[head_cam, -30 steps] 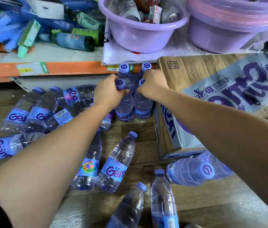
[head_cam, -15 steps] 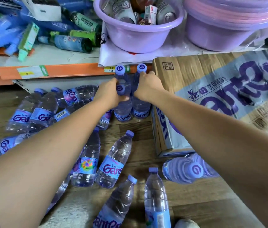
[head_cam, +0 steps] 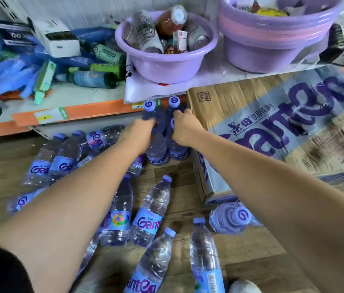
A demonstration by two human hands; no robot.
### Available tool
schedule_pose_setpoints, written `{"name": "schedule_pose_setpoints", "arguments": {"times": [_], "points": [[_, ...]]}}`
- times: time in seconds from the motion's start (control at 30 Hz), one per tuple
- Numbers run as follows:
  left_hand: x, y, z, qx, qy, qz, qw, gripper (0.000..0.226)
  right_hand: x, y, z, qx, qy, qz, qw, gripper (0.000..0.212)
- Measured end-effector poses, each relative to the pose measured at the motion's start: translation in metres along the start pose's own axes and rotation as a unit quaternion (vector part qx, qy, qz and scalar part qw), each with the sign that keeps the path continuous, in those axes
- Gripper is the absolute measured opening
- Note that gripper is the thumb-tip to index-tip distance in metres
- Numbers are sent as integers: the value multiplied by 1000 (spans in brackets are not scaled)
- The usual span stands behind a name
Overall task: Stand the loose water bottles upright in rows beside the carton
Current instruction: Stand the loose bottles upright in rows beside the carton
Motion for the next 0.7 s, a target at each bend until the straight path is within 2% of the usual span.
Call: {"name": "schedule_pose_setpoints", "arguments": {"times": [0.1,0.17,0.27,0.4,0.47,0.57,0.63,0.7], "points": [[-4,-10,-1,12,-18,-29,999,49,-6,-13,0,8,2,-7,1000,59],[-5,-23,-1,33,-63,-40,997,61,-10,-26,0,8,-12,-21,1000,60],[-12,-47,2,51,-75,-63,994,71,-20,-50,-5,-8,-6,-13,1000,58],[-42,-61,1,28,-74,-17,997,75,-40,-60,-2,3,11,-11,1000,50],[-52,-63,-1,23,-104,-33,994,76,-52,-60,0,0,-6,26,1000,50],[-70,-67,-8,8,-121,-62,991,74,-79,-60,6,11,-97,101,990,40],[-92,-66,-12,18,-122,-9,992,74,-106,-60,5,16,-160,173,972,35],[-114,-61,-11,35,-185,49,981,71,-136,-59,0,6,-195,254,947,34]]}}
Point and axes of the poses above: each hand's wrist, its own y-axis towards the middle knuckle, its own x-axis out of the back of the hand, z = x × y, the point moved 5 cm from there along y, towards the middle knuckle, and after that the axes turned 15 degrees about z, right-handed, at the moved point
